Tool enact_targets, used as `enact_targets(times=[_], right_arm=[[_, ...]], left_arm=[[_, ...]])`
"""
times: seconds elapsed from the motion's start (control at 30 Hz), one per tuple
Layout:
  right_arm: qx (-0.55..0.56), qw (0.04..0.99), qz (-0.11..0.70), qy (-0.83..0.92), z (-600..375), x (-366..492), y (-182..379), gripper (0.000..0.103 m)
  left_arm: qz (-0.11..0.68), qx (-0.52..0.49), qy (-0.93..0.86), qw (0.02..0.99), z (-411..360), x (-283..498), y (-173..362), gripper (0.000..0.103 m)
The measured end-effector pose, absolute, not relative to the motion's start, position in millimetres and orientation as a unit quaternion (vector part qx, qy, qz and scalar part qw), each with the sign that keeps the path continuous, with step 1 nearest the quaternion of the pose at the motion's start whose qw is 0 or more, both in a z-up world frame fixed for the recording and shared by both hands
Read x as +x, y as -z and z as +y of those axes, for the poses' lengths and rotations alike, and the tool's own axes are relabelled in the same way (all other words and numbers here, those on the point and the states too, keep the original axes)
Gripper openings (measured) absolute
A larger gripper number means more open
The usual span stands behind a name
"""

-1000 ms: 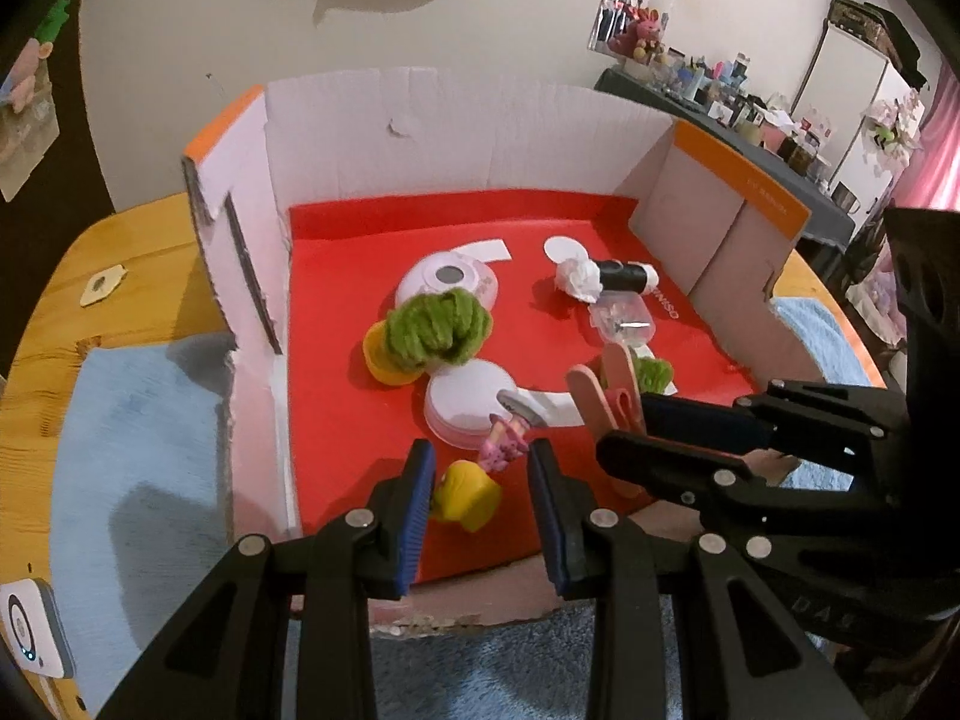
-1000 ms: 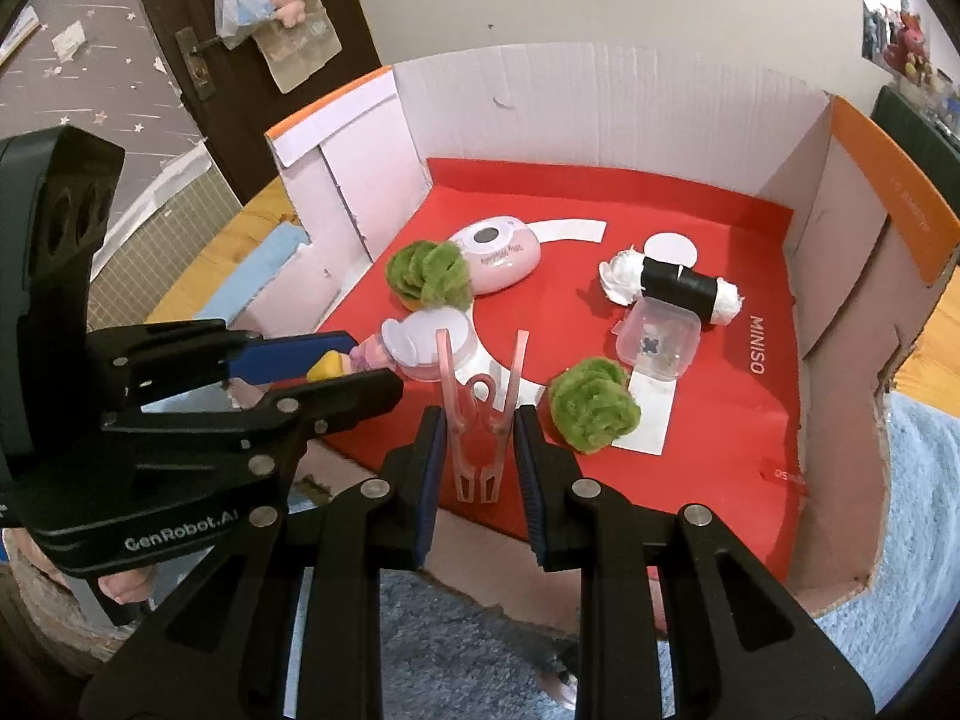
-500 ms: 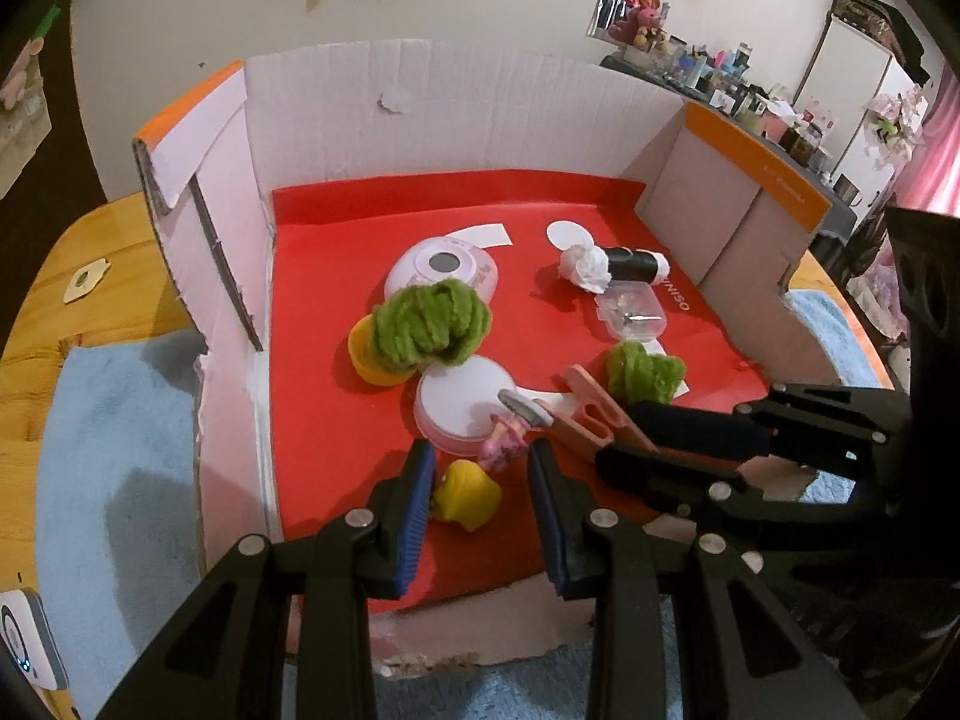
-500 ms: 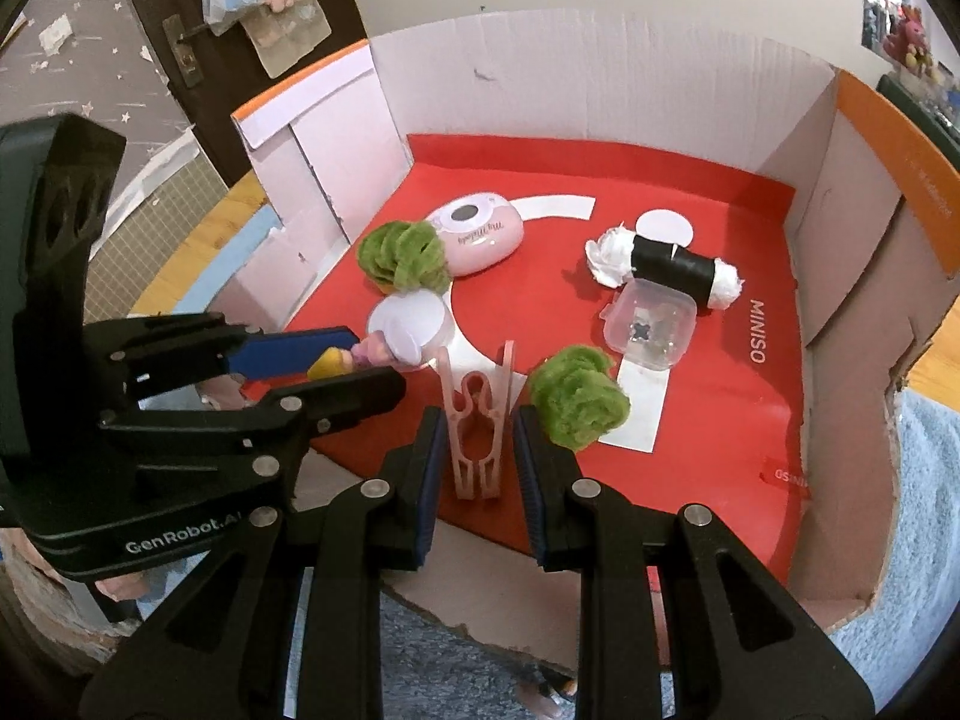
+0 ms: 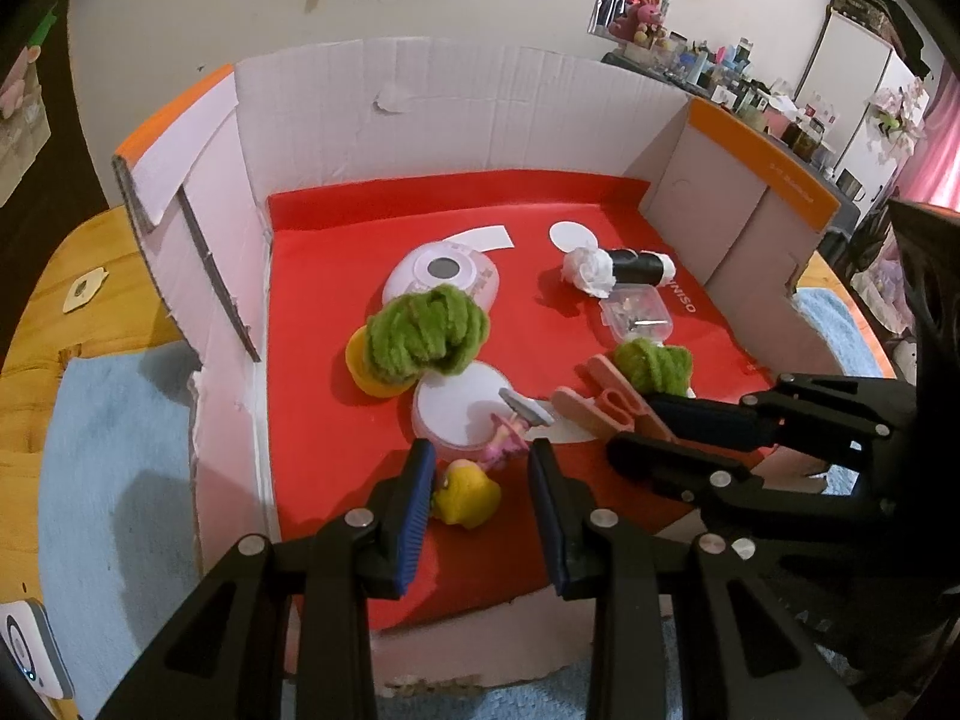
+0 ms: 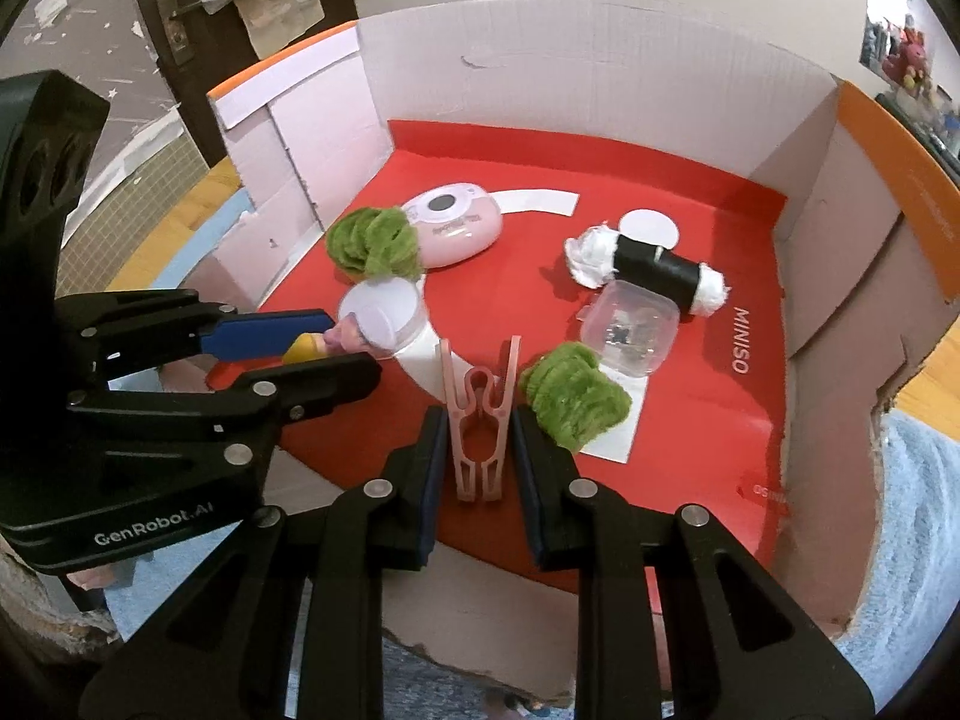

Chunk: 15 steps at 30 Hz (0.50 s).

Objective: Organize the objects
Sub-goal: 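Lower and open right gripper releasing the clothespin while left gripper releases the figurine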

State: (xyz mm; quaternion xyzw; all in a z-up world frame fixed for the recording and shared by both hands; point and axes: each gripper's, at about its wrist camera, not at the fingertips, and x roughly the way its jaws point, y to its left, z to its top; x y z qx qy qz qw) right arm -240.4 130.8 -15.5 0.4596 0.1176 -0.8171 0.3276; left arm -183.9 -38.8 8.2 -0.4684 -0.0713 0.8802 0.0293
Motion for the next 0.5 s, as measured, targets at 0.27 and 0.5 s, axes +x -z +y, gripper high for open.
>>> enact_targets(times=[0.27,0.5], right_arm=[[0.459,0.313,0.119,0.823,144,-246,12,0.021],[0.458,0.302,0.113,0.828,153,-250,11,0.021]], left_arm=[[-0.066,-0.472,-0.879,0.022,-38,-191,-8,0.032],[-0.064,-0.471,-0.879,0.019,-37,-197,-8,0.032]])
